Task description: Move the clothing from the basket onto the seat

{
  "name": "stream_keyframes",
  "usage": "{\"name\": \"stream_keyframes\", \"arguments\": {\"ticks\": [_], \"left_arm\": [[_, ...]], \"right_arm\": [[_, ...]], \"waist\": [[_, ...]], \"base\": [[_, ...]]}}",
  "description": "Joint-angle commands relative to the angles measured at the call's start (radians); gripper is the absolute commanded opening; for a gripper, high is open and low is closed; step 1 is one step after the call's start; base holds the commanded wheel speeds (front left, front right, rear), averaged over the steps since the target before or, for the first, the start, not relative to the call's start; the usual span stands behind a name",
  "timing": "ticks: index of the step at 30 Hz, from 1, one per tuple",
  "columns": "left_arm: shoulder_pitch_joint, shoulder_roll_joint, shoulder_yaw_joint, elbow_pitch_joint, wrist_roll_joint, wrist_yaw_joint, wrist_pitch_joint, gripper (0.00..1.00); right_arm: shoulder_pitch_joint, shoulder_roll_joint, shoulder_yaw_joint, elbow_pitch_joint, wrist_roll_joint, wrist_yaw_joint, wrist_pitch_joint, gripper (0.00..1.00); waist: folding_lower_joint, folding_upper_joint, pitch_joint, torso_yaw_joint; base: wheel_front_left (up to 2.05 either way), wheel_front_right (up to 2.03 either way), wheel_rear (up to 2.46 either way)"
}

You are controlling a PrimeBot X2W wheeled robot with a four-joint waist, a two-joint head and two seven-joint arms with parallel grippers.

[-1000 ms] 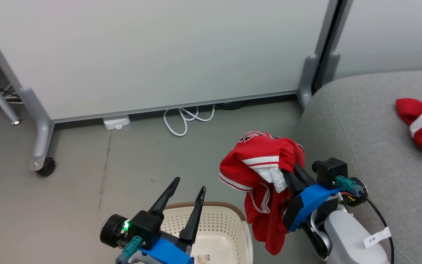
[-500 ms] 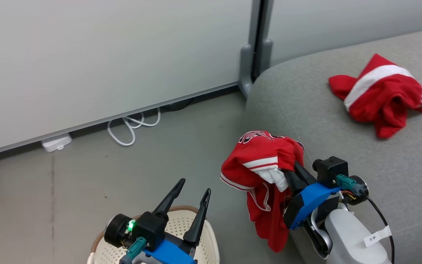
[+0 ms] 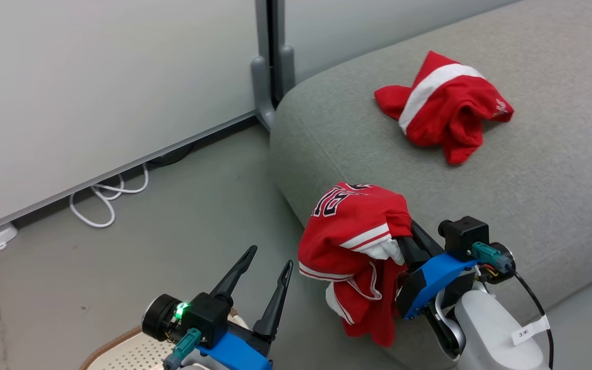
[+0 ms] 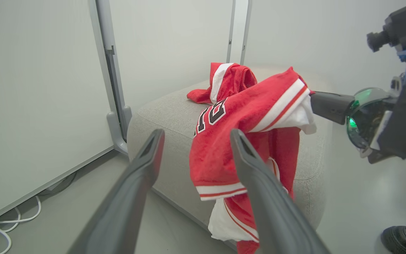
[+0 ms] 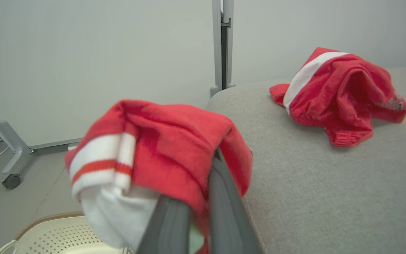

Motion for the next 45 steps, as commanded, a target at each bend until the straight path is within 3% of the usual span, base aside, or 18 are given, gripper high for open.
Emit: {"name": "stream_keyframes", "arguments": {"ticks": [1,13,26,31,39,45], "left_arm": [[-0.009,0.005,0.003,-0.002,-0.002,-0.001,-0.005,1.00],[-0.014,0.014,0.001,-0.010,-0.009,-0.001,-0.005,1.00],[-0.032,0.028,-0.018,-0.014,-0.020,-0.001,-0.005,1.00],[-0.039,0.041,-0.005,-0.017,-0.014,-0.001,-0.005,1.00],[-0.060,0.074,-0.015,-0.041,0.001,-0.001,-0.005,1.00],[-0.100,0.107,-0.034,-0.088,0.020,-0.001,-0.005,1.00]], "right_arm": [[0.004,0.000,0.001,-0.008,0.008,0.001,-0.006,0.00],[0.009,0.000,-0.010,-0.015,0.008,0.001,-0.006,0.00],[0.008,0.000,-0.036,-0.026,-0.002,0.001,-0.006,0.00],[-0.065,0.000,-0.070,-0.040,0.000,0.001,-0.006,0.00],[-0.257,-0.001,-0.209,-0.059,-0.114,0.001,0.020,0.00],[-0.421,-0.059,-0.309,-0.104,-0.158,0.000,0.093,0.00]], "waist": [[0.0000,0.0000,0.006,-0.034],[0.0000,0.0000,0.019,-0.119],[0.0000,0.0000,0.042,-0.127],[0.0000,0.0000,0.066,-0.132],[0.0000,0.0000,0.142,-0.117],[0.0000,0.0000,0.248,-0.090]], "base": [[0.00,0.00,0.00],[0.00,0.00,0.00],[0.00,0.00,0.00],[0.00,0.00,0.00],[0.00,0.00,0.00],[0.00,0.00,0.00]]}}
